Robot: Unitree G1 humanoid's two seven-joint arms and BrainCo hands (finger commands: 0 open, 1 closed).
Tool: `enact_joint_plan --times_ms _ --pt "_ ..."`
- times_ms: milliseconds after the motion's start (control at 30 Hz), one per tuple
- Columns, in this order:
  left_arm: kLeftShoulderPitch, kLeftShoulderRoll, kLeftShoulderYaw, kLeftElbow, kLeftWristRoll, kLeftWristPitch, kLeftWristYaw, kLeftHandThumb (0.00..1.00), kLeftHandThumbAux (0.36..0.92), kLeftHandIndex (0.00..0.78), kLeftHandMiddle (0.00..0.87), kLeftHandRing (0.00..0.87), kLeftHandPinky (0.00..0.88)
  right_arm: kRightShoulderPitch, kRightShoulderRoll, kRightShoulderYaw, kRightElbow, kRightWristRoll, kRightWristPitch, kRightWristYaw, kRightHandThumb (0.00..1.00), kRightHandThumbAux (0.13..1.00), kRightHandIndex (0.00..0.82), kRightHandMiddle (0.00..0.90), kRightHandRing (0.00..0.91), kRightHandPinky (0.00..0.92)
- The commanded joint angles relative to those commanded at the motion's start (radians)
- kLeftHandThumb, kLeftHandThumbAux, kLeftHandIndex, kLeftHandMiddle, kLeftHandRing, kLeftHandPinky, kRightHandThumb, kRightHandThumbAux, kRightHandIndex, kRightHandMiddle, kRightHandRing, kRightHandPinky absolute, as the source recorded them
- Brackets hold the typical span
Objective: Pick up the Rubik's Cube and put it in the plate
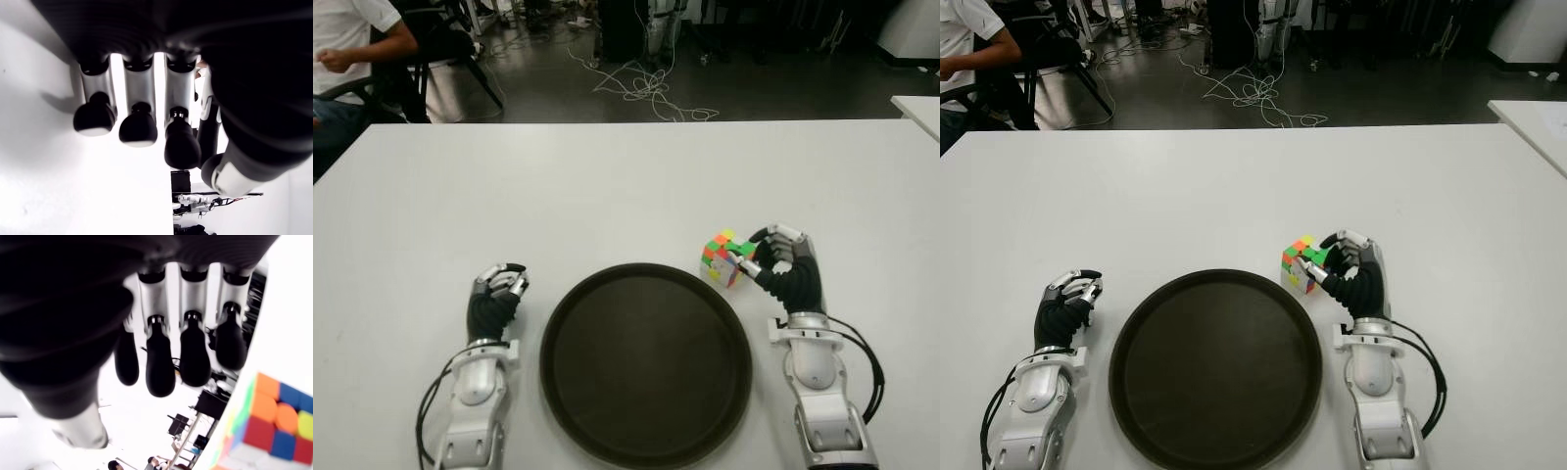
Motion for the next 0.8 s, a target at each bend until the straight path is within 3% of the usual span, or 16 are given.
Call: enact_joint_plan --times_ms 433,800 --pt "0.004 -0.019 0.005 0.008 -0.009 -0.027 0.005 0.712 0.704 0.444 0.809 0.833 0.831 -0.007 -0.002 -0.008 -0.039 0.008 -0.013 0.042 0.264 0.818 0.38 0.492 0.492 0.479" --pt "0.002 -0.032 0.013 0.022 -0.025 -0.044 0.005 0.713 0.704 0.444 0.795 0.825 0.823 -0.016 -0.051 -0.004 -0.061 -0.002 -0.019 0.124 0.11 0.821 0.244 0.315 0.33 0.368"
